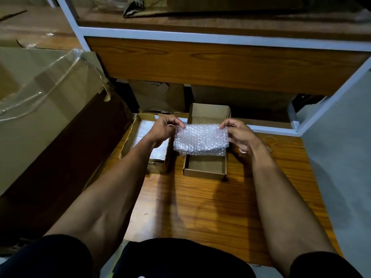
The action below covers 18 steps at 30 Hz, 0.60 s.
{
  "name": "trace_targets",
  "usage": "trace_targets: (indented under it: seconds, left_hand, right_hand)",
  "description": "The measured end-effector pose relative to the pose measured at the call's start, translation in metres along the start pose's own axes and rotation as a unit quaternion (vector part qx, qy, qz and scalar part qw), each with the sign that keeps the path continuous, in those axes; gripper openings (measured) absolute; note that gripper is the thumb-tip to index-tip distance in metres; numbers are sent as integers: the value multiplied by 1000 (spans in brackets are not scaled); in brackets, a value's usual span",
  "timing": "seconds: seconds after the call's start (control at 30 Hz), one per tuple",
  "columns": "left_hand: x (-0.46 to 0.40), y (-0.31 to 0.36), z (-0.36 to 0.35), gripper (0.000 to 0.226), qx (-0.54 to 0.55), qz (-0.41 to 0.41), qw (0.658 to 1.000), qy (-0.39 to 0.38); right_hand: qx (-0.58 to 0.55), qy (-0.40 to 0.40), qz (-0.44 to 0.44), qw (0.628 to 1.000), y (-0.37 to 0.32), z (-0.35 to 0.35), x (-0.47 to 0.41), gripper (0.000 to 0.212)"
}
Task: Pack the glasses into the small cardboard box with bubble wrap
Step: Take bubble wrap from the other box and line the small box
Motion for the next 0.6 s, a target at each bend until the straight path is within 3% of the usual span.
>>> trace_targets:
  seconds: [0.17, 0.27, 0.47, 0.6]
  left_hand:
    - [-1, 2, -10, 30, -35, -9, 999, -3]
    - [-4, -2, -17, 34, -38, -3, 999, -28]
    - [-9, -29, -30, 46, -46, 78, 994, -53]
    - [-7, -40, -43, 29, -33, 130, 989, -57]
  right_hand:
    - [4, -31, -32, 999, 6, 3, 5, 28]
    - [0, -29, -44, 999, 11, 10, 5, 34]
    - [-8, -35, -84, 996, 25, 19, 8, 24]
    - [72, -15, -70, 995, 32, 22, 10, 24]
Point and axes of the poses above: each hand's wrist, its own x-axis away from the middle knuckle, its own z-axis out of the back of the hand, y = z × x, the point moved 9 cm from there along -x, towards the middle knuckle, and after that the axes turned 4 degrees about -x, right-handed, at the moved point
